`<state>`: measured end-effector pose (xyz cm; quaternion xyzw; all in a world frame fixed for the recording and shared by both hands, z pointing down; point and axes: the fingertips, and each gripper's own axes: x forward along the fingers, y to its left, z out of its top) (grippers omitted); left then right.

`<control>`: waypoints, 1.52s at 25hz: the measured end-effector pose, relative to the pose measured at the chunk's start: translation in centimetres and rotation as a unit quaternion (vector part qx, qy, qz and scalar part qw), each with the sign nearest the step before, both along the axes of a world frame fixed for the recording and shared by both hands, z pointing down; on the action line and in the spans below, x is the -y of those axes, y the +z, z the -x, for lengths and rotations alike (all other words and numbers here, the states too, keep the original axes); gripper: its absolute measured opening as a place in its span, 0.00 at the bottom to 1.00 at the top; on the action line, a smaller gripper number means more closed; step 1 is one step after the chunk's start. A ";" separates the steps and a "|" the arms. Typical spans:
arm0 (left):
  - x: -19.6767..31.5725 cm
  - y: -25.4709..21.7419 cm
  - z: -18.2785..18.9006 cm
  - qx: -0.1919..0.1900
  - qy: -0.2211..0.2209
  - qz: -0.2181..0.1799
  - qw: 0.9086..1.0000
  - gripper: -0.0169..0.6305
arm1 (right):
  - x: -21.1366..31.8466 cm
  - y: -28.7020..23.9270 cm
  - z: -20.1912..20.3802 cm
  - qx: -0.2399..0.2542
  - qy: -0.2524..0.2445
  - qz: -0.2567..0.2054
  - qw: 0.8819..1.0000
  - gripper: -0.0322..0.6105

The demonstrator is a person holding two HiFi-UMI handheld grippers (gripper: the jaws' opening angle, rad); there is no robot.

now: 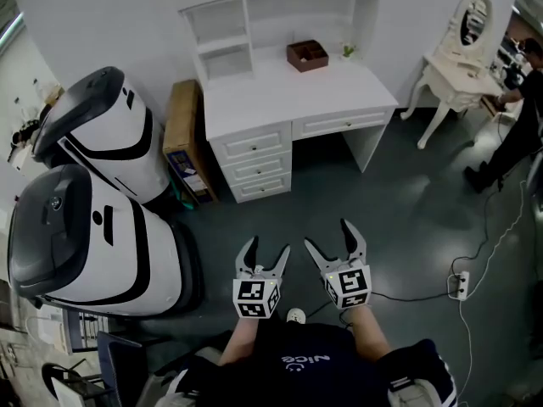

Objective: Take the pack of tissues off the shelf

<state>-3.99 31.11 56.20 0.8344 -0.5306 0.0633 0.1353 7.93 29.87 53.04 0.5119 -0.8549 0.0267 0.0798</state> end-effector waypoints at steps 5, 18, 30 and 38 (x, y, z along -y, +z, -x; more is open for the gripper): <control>4.4 0.0 1.5 -0.002 0.002 -0.004 1.000 0.53 | 3.6 1.0 0.7 -0.006 0.010 0.012 1.000 0.67; 17.3 -1.8 5.9 -0.011 0.052 -0.017 0.998 0.52 | 14.9 1.6 5.2 -0.037 0.050 0.031 0.998 0.63; 25.4 -1.0 10.0 -0.003 0.097 -0.016 0.995 0.52 | 21.8 2.6 8.9 -0.037 0.108 0.039 0.993 0.64; 27.6 -0.3 11.0 -0.005 0.112 -0.009 0.994 0.52 | 23.5 3.7 8.9 -0.060 0.132 0.060 0.988 0.63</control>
